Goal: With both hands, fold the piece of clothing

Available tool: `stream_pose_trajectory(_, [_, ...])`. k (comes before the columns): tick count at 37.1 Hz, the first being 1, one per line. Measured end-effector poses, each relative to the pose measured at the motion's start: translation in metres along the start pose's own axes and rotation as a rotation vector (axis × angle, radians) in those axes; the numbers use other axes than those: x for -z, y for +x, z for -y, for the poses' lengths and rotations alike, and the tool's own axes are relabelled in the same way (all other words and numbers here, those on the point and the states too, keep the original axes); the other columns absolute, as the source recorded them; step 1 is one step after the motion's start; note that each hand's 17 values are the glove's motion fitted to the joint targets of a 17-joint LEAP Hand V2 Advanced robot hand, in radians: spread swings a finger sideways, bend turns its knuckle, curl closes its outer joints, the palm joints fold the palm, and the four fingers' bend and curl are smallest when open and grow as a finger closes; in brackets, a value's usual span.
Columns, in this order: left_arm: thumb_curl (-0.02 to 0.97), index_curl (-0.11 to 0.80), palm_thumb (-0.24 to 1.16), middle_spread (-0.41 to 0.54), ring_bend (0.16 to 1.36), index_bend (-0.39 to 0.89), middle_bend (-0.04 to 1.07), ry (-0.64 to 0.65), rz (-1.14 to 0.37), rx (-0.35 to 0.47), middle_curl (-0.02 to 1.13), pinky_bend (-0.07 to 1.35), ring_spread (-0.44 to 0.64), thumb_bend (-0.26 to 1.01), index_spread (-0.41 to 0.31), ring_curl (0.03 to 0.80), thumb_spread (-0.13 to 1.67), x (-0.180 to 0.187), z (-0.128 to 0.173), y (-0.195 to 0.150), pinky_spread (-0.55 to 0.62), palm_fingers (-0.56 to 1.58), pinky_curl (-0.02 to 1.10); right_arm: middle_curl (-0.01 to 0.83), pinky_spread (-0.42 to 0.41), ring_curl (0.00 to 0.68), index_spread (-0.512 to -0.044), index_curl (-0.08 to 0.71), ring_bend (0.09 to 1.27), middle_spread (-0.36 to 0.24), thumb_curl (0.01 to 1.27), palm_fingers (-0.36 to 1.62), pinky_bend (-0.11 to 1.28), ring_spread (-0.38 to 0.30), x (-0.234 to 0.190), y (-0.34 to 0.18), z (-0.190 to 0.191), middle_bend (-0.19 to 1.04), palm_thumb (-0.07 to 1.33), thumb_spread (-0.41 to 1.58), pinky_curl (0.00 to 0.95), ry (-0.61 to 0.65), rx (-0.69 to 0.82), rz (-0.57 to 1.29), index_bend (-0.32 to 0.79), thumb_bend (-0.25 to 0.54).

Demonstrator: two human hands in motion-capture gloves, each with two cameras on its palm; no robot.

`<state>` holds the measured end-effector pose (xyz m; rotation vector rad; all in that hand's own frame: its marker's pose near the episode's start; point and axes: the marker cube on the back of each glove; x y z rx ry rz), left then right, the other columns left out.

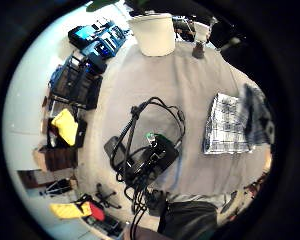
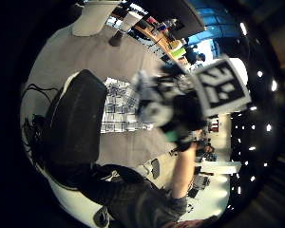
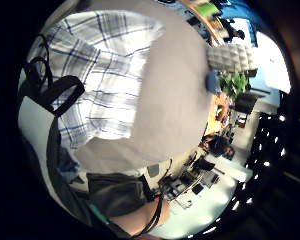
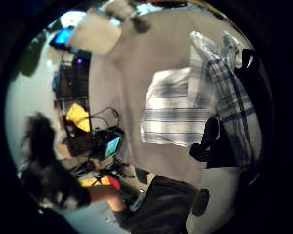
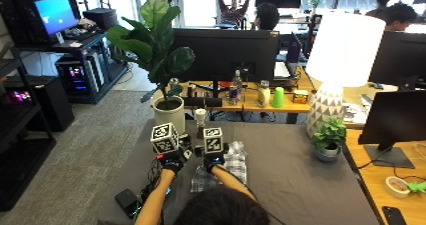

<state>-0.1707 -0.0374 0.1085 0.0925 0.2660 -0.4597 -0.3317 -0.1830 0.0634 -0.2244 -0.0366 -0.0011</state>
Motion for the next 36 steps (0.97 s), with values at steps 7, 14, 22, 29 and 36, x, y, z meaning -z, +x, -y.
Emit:
stream_pose_trajectory(7, [0.192, 0.336, 0.17, 0.072, 0.58, 0.14, 0.18, 0.007, -0.035, 0.011, 0.31, 0.38, 0.11, 0.0, -0.067, 0.336, 1.32, 0.002, -0.006, -0.017, 0.15, 0.38, 0.36, 0.583, -0.207, 0.529, -0.212, 0.352, 0.75, -0.165, 0.56, 1.2, 0.89, -0.227, -0.074, -0.1, -0.021, 0.5, 0.99, 0.66, 0.581, -0.164, 0.135, -0.042, 0.08, -0.023])
stream_pose_trajectory(14, [0.186, 0.327, 0.16, 0.068, 0.58, 0.14, 0.17, 0.01, -0.051, 0.033, 0.32, 0.37, 0.1, -0.01, -0.064, 0.338, 1.35, 0.004, -0.011, -0.034, 0.13, 0.39, 0.36, 0.556, -0.227, 0.535, -0.208, 0.253, 0.8, -0.134, 0.56, 1.0, 0.98, -0.227, -0.079, -0.112, -0.043, 0.41, 0.9, 0.77, 0.592, -0.272, 0.213, 0.14, -0.06, -0.053])
stream_pose_trajectory(22, [0.177, 0.318, 0.15, 0.066, 0.59, 0.14, 0.17, 0.007, -0.052, 0.037, 0.32, 0.37, 0.09, -0.01, -0.057, 0.338, 1.37, 0.009, -0.014, -0.032, 0.13, 0.39, 0.36, 0.514, -0.222, 0.494, -0.204, 0.198, 0.76, -0.083, 0.49, 0.96, 0.82, -0.168, -0.005, -0.04, -0.028, 0.35, 0.81, 1.07, 0.517, -0.041, 0.147, 0.294, 0.03, -0.018])
stream_pose_trajectory(29, [0.174, 0.312, 0.14, 0.065, 0.59, 0.14, 0.17, 0.005, -0.031, 0.032, 0.32, 0.38, 0.09, -0.01, -0.056, 0.337, 1.38, 0.016, -0.017, -0.022, 0.12, 0.39, 0.36, 0.496, -0.204, 0.465, -0.203, 0.175, 0.73, -0.064, 0.46, 1.0, 0.76, -0.15, 0.013, 0.022, 0.018, 0.33, 0.8, 1.18, 0.471, 0.055, 0.103, 0.249, 0.04, -0.009])
stream_pose_trajectory(36, [0.174, 0.313, 0.13, 0.065, 0.59, 0.15, 0.17, 0.013, -0.026, 0.008, 0.32, 0.38, 0.09, -0.01, -0.055, 0.337, 1.39, 0.02, -0.011, -0.011, 0.11, 0.41, 0.36, 0.486, -0.19, 0.448, -0.201, 0.164, 0.69, -0.056, 0.45, 1.02, 0.71, -0.145, 0.03, 0.075, 0.023, 0.31, 0.82, 1.24, 0.447, 0.076, 0.023, 0.26, 0.05, -0.007])
